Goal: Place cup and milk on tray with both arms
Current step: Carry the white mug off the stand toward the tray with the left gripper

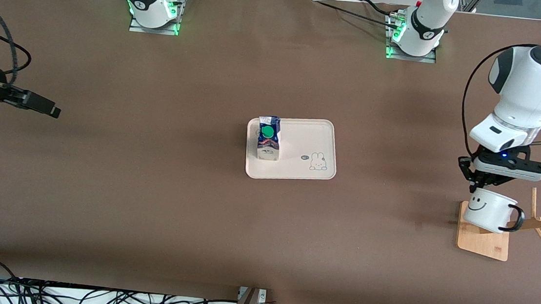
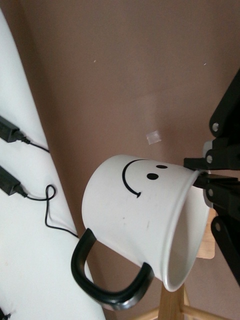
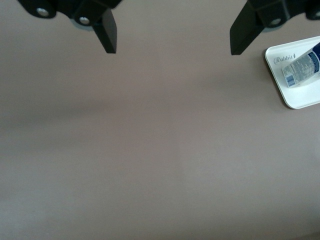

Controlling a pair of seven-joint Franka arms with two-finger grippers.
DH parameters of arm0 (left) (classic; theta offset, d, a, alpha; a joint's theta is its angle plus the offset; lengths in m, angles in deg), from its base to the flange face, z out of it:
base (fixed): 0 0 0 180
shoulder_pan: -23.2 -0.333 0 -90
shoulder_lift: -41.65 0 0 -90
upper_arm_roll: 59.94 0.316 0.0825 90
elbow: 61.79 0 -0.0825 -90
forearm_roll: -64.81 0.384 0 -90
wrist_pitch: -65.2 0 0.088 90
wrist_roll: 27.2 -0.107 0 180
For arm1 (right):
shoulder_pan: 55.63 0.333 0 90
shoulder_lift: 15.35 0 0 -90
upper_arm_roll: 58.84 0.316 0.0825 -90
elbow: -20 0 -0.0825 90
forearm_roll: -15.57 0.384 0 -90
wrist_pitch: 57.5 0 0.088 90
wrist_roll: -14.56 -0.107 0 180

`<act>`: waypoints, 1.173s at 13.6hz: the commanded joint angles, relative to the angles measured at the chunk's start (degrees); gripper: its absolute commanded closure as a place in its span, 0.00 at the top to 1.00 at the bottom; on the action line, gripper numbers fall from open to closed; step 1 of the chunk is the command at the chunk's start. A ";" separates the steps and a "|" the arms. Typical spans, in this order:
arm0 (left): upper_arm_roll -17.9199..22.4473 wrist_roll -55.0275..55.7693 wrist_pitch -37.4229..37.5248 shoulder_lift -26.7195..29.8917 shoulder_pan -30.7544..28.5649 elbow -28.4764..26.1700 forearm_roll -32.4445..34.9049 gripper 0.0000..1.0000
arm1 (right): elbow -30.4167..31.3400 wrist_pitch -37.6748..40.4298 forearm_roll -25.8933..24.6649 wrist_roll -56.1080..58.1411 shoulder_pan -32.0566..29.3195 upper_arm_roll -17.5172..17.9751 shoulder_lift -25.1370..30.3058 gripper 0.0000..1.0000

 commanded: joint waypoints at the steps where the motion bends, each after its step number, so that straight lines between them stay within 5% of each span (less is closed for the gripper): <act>1: -0.49 1.51 12.71 2.30 6.18 1.58 0.70 0.00 | 3.96 0.48 -1.06 0.44 -4.87 3.79 3.54 1.00; 4: -2.95 1.86 19.08 2.22 8.92 2.91 -4.72 0.00 | 5.02 0.93 -1.58 1.67 -7.16 3.70 4.07 1.00; 7: -3.22 1.77 25.58 -0.24 15.33 5.36 -9.40 0.00 | 4.93 2.51 -9.48 4.21 -5.67 3.79 5.30 1.00; 9: -6.02 1.86 27.78 -3.13 17.28 7.55 -11.77 0.00 | 5.37 4.79 -9.50 4.22 -5.58 3.88 7.05 1.00; 12: -7.79 2.04 33.49 -10.59 20.69 15.09 -12.05 0.00 | 11.76 4.54 -9.58 3.87 -5.58 3.97 11.09 1.00; 16: -7.70 7.36 38.51 -20.53 26.14 24.42 -11.26 0.00 | 13.02 3.31 -9.67 7.01 -5.49 3.97 12.07 1.00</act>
